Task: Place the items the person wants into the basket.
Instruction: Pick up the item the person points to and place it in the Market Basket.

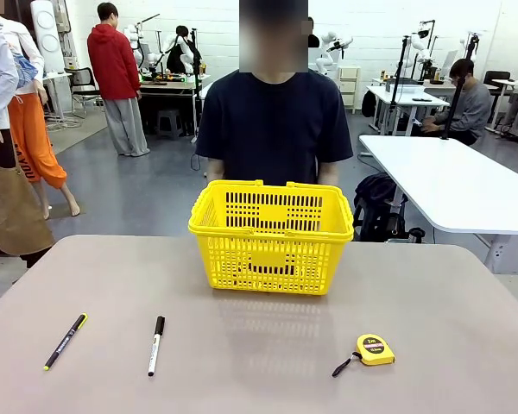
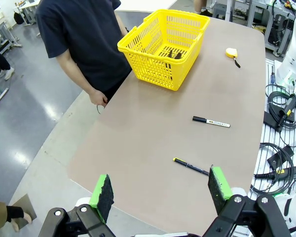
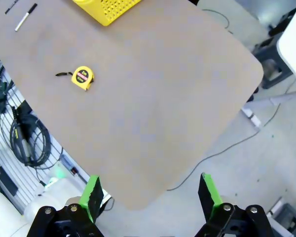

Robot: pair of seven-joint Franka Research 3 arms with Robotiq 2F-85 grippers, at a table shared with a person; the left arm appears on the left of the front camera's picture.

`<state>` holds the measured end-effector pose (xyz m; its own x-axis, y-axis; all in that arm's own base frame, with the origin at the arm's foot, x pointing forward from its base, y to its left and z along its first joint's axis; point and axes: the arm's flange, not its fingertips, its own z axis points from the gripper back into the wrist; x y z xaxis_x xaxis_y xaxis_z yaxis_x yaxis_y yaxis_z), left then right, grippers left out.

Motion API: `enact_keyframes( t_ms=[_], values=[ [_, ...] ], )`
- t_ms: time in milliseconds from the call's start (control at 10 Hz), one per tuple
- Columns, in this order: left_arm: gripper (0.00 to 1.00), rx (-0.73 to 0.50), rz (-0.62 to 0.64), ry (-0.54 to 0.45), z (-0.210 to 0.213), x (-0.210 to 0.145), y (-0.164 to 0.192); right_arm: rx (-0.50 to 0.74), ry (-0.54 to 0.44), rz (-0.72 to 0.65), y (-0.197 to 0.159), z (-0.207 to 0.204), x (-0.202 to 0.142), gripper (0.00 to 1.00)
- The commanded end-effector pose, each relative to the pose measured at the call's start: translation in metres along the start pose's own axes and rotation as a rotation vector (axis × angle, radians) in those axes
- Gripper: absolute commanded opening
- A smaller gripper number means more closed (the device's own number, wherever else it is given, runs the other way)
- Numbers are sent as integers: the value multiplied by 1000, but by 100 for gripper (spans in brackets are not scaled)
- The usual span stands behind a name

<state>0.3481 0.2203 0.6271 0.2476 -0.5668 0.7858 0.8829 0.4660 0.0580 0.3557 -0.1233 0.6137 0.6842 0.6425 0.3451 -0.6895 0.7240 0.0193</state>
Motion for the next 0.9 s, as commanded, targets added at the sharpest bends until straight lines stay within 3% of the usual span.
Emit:
enact_keyframes(
  t_ms=[0, 200, 400, 500, 800],
  values=[
    [100, -3, -20, -23, 0, -2, 0, 0, 0, 0, 0, 0, 0, 100],
    [100, -3, -20, -23, 0, -2, 0, 426, -35, 518, 8, 24, -64, 100],
    [100, -3, -20, -23, 0, -2, 0, 545, -201, 749, -22, 44, -98, 100],
    [100, -3, -20, -23, 0, -2, 0, 538, -335, 791, -41, 51, -111, 100],
    [100, -3, -20, -23, 0, -2, 0, 768, -818, 688, -67, 61, -129, 100]
  ],
)
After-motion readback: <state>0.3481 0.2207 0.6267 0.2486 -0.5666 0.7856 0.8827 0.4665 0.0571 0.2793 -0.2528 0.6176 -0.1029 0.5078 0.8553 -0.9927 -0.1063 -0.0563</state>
